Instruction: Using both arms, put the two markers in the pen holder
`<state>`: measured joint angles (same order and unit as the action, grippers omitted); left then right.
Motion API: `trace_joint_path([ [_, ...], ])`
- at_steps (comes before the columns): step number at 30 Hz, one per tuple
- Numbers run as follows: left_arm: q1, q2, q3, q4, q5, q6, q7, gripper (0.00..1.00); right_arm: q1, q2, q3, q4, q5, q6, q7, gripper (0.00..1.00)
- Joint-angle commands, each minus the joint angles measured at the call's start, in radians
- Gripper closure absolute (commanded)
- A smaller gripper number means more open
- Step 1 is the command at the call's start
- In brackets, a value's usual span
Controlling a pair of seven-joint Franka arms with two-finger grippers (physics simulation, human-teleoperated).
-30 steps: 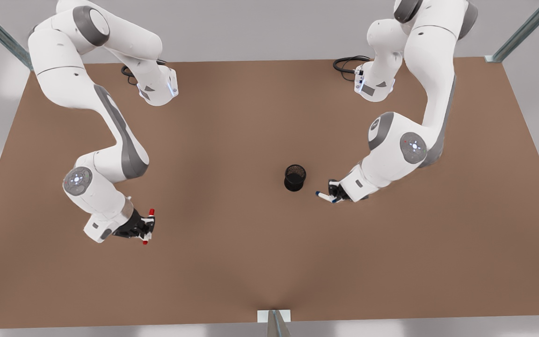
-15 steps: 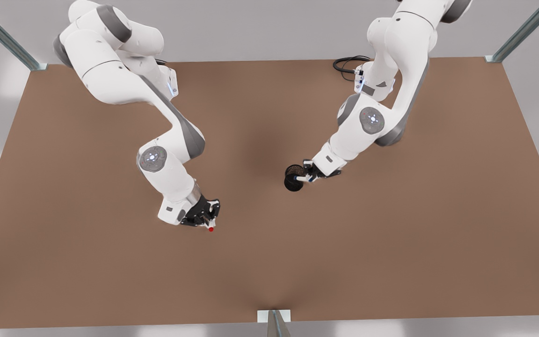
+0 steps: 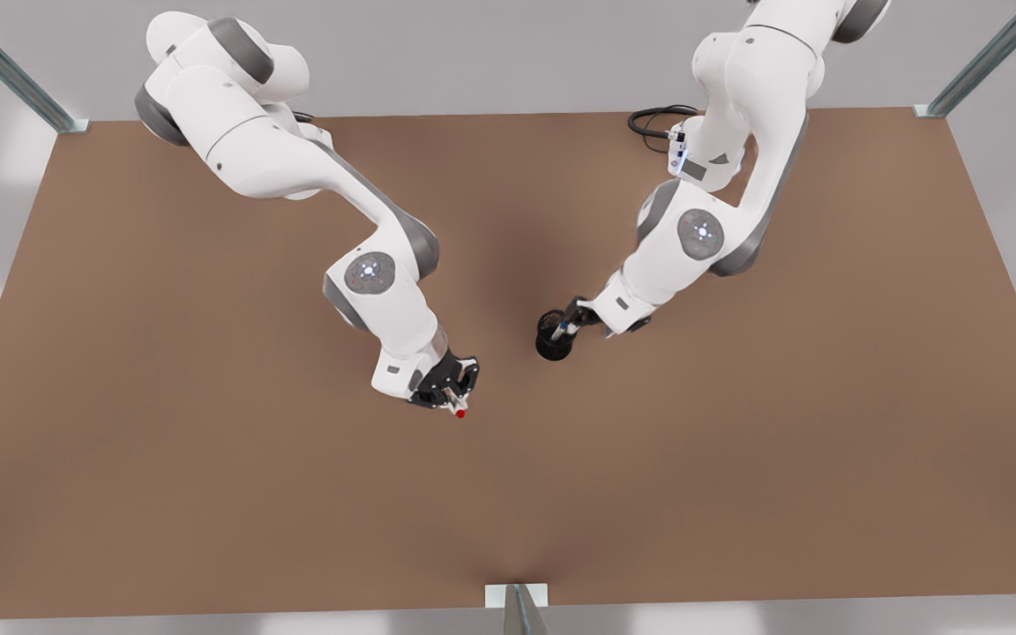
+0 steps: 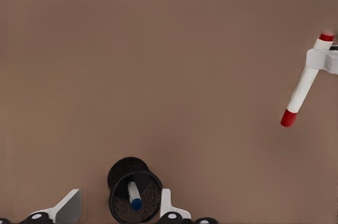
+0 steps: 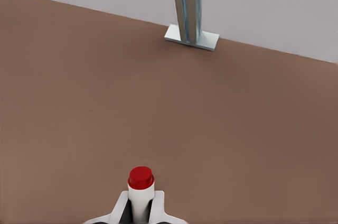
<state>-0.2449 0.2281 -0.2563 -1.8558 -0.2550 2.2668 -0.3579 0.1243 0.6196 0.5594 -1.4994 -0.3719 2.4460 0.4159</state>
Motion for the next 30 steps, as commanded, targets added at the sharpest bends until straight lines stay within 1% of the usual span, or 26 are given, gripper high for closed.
trace_joint_path([
  [1, 0.108, -0.001, 0.008, 0.079, 0.081, -0.334, 0.068, 0.00, 0.001, -0.001, 0.000, 0.002, -0.016, -0.005, 0.259, 0.78],
  [2, 0.136, 0.007, 0.008, 0.134, 0.159, -0.427, 0.077, 0.00, 0.006, 0.000, 0.000, 0.002, -0.018, -0.005, 0.273, 0.78],
  [3, 0.189, 0.066, 0.009, 0.289, 0.252, -0.631, 0.102, 0.00, 0.017, 0.000, 0.000, 0.002, -0.018, -0.004, 0.293, 0.78],
  [4, 0.277, 0.083, 0.009, 0.386, 0.264, -0.730, 0.230, 0.00, 0.044, 0.000, 0.000, 0.011, -0.018, -0.005, 0.334, 0.78],
  [5, 0.341, 0.079, 0.009, 0.426, 0.266, -0.730, 0.287, 0.00, 0.076, 0.006, 0.000, 0.033, -0.018, -0.010, 0.383, 0.78],
  [6, 0.363, 0.068, 0.014, 0.474, 0.267, -0.734, 0.284, 0.00, 0.116, 0.015, -0.007, 0.057, -0.018, -0.013, 0.434, 0.78],
  [7, 0.366, 0.051, 0.031, 0.483, 0.267, -0.754, 0.284, 0.00, 0.168, 0.020, -0.036, 0.073, -0.018, -0.012, 0.467, 0.78],
  [8, 0.285, -0.004, 0.153, 0.488, 0.254, -0.768, 0.289, 0.00, 0.256, 0.043, -0.098, 0.131, -0.018, -0.013, 0.520, 0.78],
  [9, 0.207, -0.047, 0.239, 0.478, 0.250, -0.782, 0.287, 0.00, 0.333, 0.075, -0.147, 0.195, -0.018, -0.012, 0.563, 0.78],
  [13, 0.210, -0.023, 0.238, 0.478, 0.234, -0.787, 0.287, 0.00, 0.483, 0.124, -0.230, 0.318, -0.018, -0.007, 0.655, 0.78],
  [15, 0.213, -0.018, 0.236, 0.478, 0.234, -0.787, 0.289, 0.00, 0.528, 0.124, -0.254, 0.317, -0.025, -0.010, 0.676, 0.78],
  [17, 0.216, -0.004, 0.236, 0.478, 0.234, -0.785, 0.290, 0.00, 0.551, 0.149, -0.259, 0.317, -0.122, -0.005, 0.753, 0.78],
  [19, 0.216, -0.003, 0.238, 0.478, 0.234, -0.785, 0.292, 0.00, 0.566, 0.158, -0.266, 0.315, -0.148, -0.005, 0.756, 0.78],
  [21, 0.217, -0.003, 0.238, 0.478, 0.234, -0.785, 0.292, 0.00, 0.566, 0.172, -0.265, 0.311, -0.237, -0.004, 0.791, 0.78],
  [26, 0.234, 0.013, 0.238, 0.478, 0.232, -0.785, 0.293, 0.00, 0.566, 0.187, -0.265, 0.309, -0.309, -0.002, 0.799, 0.78],
  [30, 0.234, 0.025, 0.238, 0.478, 0.232, -0.783, 0.293, 0.00, 0.563, 0.187, -0.265, 0.283, -0.317, 0.007, 0.797, 0.77],
])
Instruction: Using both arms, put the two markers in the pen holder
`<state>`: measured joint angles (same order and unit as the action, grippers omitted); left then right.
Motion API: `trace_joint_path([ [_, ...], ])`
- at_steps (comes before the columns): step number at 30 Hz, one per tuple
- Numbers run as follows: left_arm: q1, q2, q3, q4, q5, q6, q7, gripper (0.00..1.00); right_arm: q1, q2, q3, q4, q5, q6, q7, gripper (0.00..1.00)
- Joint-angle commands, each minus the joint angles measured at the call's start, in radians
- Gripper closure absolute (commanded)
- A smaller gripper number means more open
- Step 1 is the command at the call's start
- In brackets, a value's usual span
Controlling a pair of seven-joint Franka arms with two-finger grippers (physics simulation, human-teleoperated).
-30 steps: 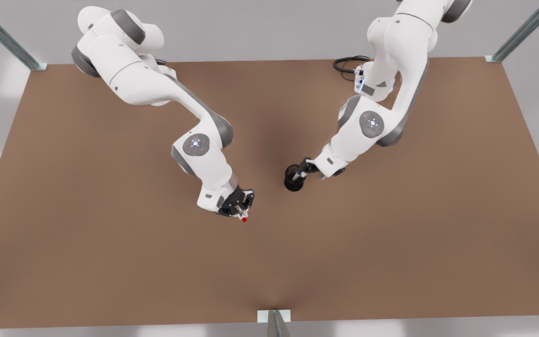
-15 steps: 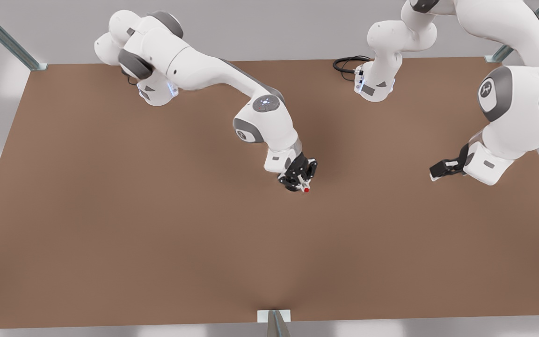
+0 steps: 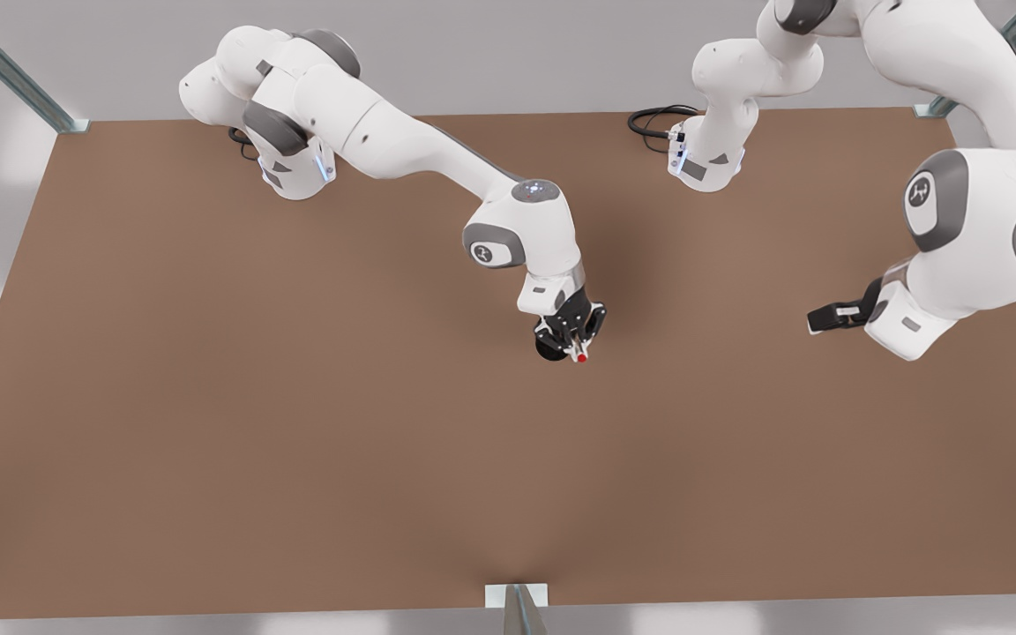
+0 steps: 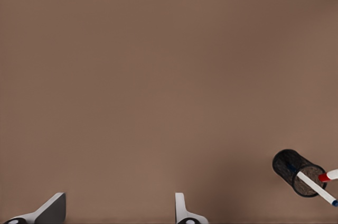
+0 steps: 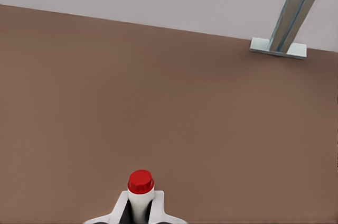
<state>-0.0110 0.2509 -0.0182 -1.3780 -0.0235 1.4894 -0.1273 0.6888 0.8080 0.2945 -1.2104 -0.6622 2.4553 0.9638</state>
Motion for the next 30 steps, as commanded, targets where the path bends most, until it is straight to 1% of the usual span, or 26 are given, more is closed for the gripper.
trace_joint_path([
  [1, -0.001, 0.004, 0.000, 0.000, 0.001, -0.006, 0.063, 0.00, 0.004, -0.003, 0.000, -0.011, -0.051, -0.006, 0.253, 0.78],
  [3, 0.000, 0.004, 0.000, 0.000, -0.012, -0.006, 0.061, 0.00, 0.009, -0.009, 0.000, -0.035, -0.097, -0.006, 0.303, 0.78],
  [8, 0.000, 0.005, 0.000, 0.000, -0.013, -0.006, 0.061, 0.00, 0.008, -0.010, 0.003, -0.052, -0.211, -0.004, 0.312, 0.78],
  [12, -0.001, 0.005, 0.000, 0.000, -0.015, -0.006, 0.061, 0.00, 0.011, -0.012, 0.005, -0.072, -0.212, 0.001, 0.314, 0.78],
  [16, 0.000, 0.011, 0.001, -0.001, -0.013, -0.009, 0.061, 0.00, 0.006, -0.046, 0.008, -0.118, -0.214, 0.001, 0.314, 0.78],
  [19, 0.000, 0.011, 0.001, -0.001, -0.013, -0.009, 0.061, 0.00, 0.005, -0.046, 0.014, -0.149, -0.287, 0.002, 0.381, 0.77],
  [26, 0.000, 0.011, 0.000, -0.004, -0.013, -0.009, 0.061, 0.00, 0.005, -0.055, 0.014, -0.182, -0.303, 0.014, 0.400, 0.76],
  [28, 0.000, 0.011, 0.001, -0.004, -0.015, -0.009, 0.061, 0.00, 0.005, -0.053, 0.014, -0.186, -0.338, 0.014, 0.427, 0.75],
  [29, 0.000, 0.011, 0.001, -0.004, -0.013, -0.009, 0.061, 0.00, 0.006, -0.052, 0.014, -0.186, -0.338, 0.014, 0.429, 0.66],
  [30, 0.000, 0.011, 0.000, -0.006, -0.015, -0.009, 0.061, 0.00, 0.008, -0.053, 0.014, -0.192, -0.338, 0.013, 0.431, 0.00],
])
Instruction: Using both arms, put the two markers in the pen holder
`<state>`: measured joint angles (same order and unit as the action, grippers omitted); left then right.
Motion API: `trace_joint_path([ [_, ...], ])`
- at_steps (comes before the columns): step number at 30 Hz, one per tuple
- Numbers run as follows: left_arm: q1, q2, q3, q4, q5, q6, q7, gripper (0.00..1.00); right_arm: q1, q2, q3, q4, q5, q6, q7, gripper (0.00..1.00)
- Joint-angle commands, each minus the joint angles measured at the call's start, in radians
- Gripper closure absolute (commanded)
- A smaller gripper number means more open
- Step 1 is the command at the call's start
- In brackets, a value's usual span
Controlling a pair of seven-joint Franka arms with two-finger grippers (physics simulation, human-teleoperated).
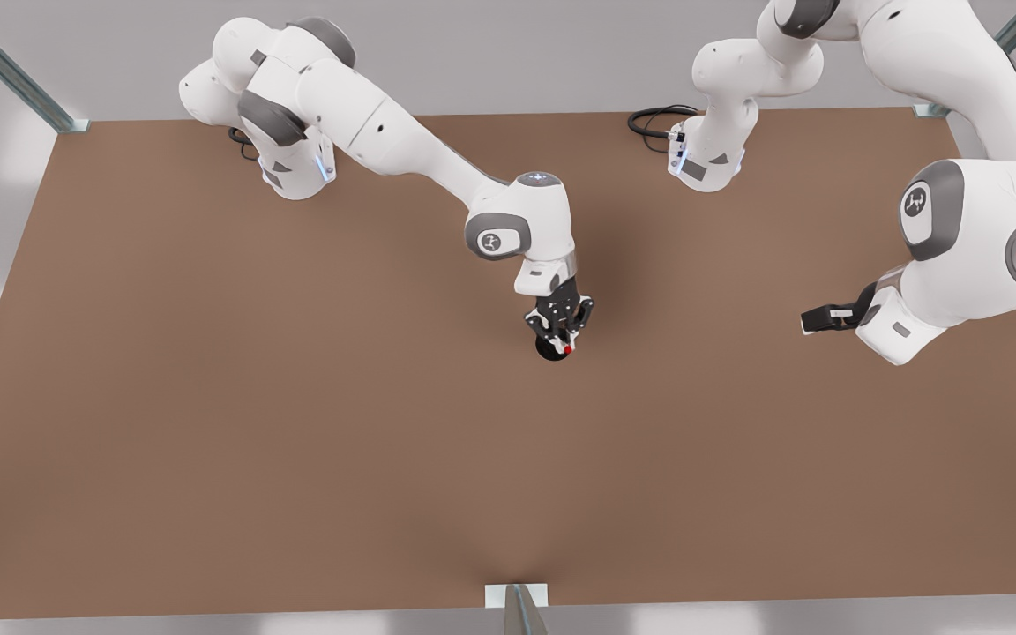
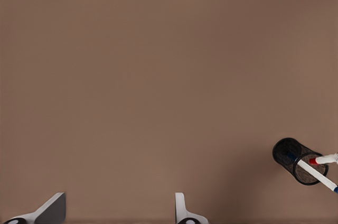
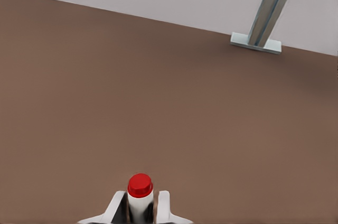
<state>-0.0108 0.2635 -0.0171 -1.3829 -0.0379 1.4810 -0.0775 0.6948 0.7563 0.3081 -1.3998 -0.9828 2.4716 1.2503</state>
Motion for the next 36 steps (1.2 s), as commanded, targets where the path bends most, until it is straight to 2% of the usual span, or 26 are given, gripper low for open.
trace_joint_path([
  [1, 0.000, -0.001, 0.000, 0.001, 0.001, -0.001, 0.011, 0.00, 0.000, -0.002, 0.000, -0.002, -0.017, -0.003, 0.146, 0.00],
  [5, -0.001, -0.001, -0.001, -0.001, 0.000, -0.001, 0.011, 0.00, -0.015, -0.017, 0.005, -0.001, -0.016, -0.005, 0.133, 0.00],
  [6, -0.001, -0.001, -0.001, 0.001, 0.001, -0.001, 0.011, 0.00, -0.043, -0.034, 0.022, 0.001, -0.002, -0.010, 0.109, 0.00],
  [7, -0.001, -0.001, -0.001, 0.001, 0.000, -0.001, 0.011, 0.00, -0.125, -0.044, 0.091, 0.004, 0.004, -0.026, 0.080, 0.00],
  [8, -0.001, -0.001, -0.001, 0.001, 0.000, 0.001, 0.010, 0.00, -0.282, -0.054, 0.253, 0.041, 0.071, -0.160, -0.067, 0.00],
  [9, -0.001, -0.001, -0.001, 0.001, 0.000, 0.001, 0.011, 0.00, -0.518, -0.069, 0.466, 0.041, 0.108, -0.278, -0.198, 0.00],
  [10, -0.001, -0.001, -0.001, 0.001, 0.000, 0.001, 0.010, 0.00, -0.659, -0.068, 0.595, 0.038, 0.108, -0.336, -0.241, 0.00],
  [11, -0.001, -0.001, -0.001, 0.001, 0.000, 0.001, 0.011, 0.00, -0.869, -0.068, 0.796, 0.033, 0.108, -0.492, -0.278, 0.00],
  [12, -0.001, -0.001, -0.001, 0.001, 0.000, 0.001, 0.011, 0.00, -1.014, -0.066, 0.923, 0.016, 0.108, -0.592, -0.341, 0.00],
  [13, -0.001, -0.001, -0.001, 0.001, 0.000, 0.001, 0.011, 0.00, -1.107, -0.135, 0.941, -0.034, 0.142, -0.580, -0.483, 0.00],
  [14, -0.001, -0.001, -0.001, 0.001, 0.000, 0.002, 0.011, 0.00, -1.065, -0.208, 0.811, -0.033, 0.269, -0.614, -0.606, 0.00],
  [15, -0.001, -0.001, -0.001, 0.001, 0.000, 0.002, 0.011, 0.00, -0.921, -0.357, 0.532, 0.021, 0.508, -0.675, -0.741, 0.00],
  [16, -0.001, -0.001, -0.001, 0.001, 0.000, 0.002, 0.011, 0.00, -0.797, -0.445, 0.276, 0.019, 0.701, -0.677, -0.885, 0.00],
  [17, -0.001, -0.001, -0.001, 0.001, 0.000, 0.002, 0.011, 0.00, -0.670, -0.558, -0.038, -0.050, 0.863, -0.675, -1.098, 0.00],
  [18, -0.001, -0.001, -0.001, 0.001, 0.000, 0.004, 0.011, 0.00, -0.652, -0.623, -0.158, -0.129, 0.944, -0.672, -1.207, 0.00],
  [20, -0.001, -0.001, -0.001, 0.001, 0.000, 0.004, 0.013, 0.00, -0.572, -0.696, -0.303, -0.238, 0.948, -0.681, -1.207, 0.00],
  [23, -0.001, -0.001, -0.001, 0.001, 0.001, 0.007, 0.013, 0.00, -0.563, -0.727, -0.325, -0.291, 0.948, -0.681, -1.206, 0.00],
  [25, -0.001, -0.001, -0.001, 0.001, 0.001, 0.008, 0.013, 0.00, -0.555, -0.680, -0.319, -0.278, 0.969, -0.661, -1.195, 0.00],
  [29, 0.000, 0.006, 0.000, -0.001, -0.022, 0.001, -0.004, 0.00, -0.563, -0.641, -0.311, -0.173, 0.967, -0.669, -1.204, 0.00],
  [33, -0.138, 0.028, -0.014, 0.012, -0.020, 0.033, -0.001, 0.00, -0.566, -0.627, -0.316, -0.134, 0.967, -0.680, -1.197, 0.00],
  [36, -0.150, 0.036, -0.014, 0.012, -0.019, 0.051, 0.007, 0.00, -0.557, -0.627, -0.310, -0.134, 0.969, -0.680, -1.174, 0.00],
])
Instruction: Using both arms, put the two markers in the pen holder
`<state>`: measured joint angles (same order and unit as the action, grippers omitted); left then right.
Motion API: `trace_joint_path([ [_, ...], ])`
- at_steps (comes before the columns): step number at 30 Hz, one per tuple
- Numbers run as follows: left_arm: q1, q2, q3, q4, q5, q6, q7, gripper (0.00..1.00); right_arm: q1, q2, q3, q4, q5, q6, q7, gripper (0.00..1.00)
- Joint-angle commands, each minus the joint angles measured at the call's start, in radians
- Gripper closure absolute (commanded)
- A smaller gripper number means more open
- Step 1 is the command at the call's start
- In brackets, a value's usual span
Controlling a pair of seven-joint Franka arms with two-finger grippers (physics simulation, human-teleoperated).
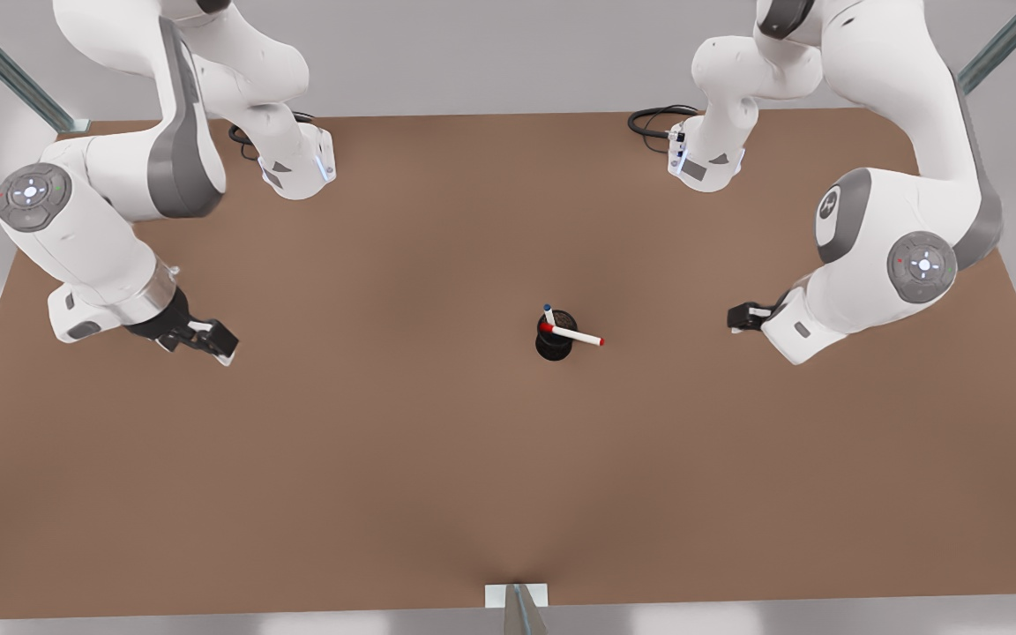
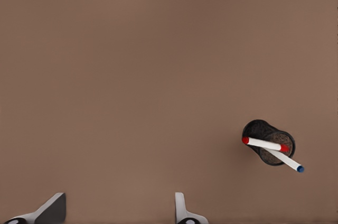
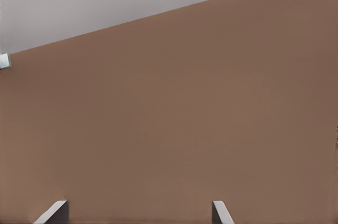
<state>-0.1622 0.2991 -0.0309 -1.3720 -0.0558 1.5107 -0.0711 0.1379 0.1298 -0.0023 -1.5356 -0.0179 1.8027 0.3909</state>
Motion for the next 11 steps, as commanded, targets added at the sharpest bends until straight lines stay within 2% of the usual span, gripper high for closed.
trace_joint_path([
  [1, 0.004, 0.000, 0.003, 0.007, 0.001, 0.022, 0.001, 0.00, 0.000, -0.001, 0.001, 0.000, 0.001, -0.014, -0.314, 0.00],
  [4, 0.015, 0.000, 0.009, 0.019, 0.001, 0.022, 0.001, 0.00, -0.011, 0.001, -0.002, 0.000, -0.001, -0.066, -0.313, 0.00],
  [11, 0.015, 0.000, 0.017, 0.019, 0.002, 0.022, 0.001, 0.00, -0.012, 0.004, -0.005, -0.003, 0.001, -0.060, -0.308, 0.00],
])
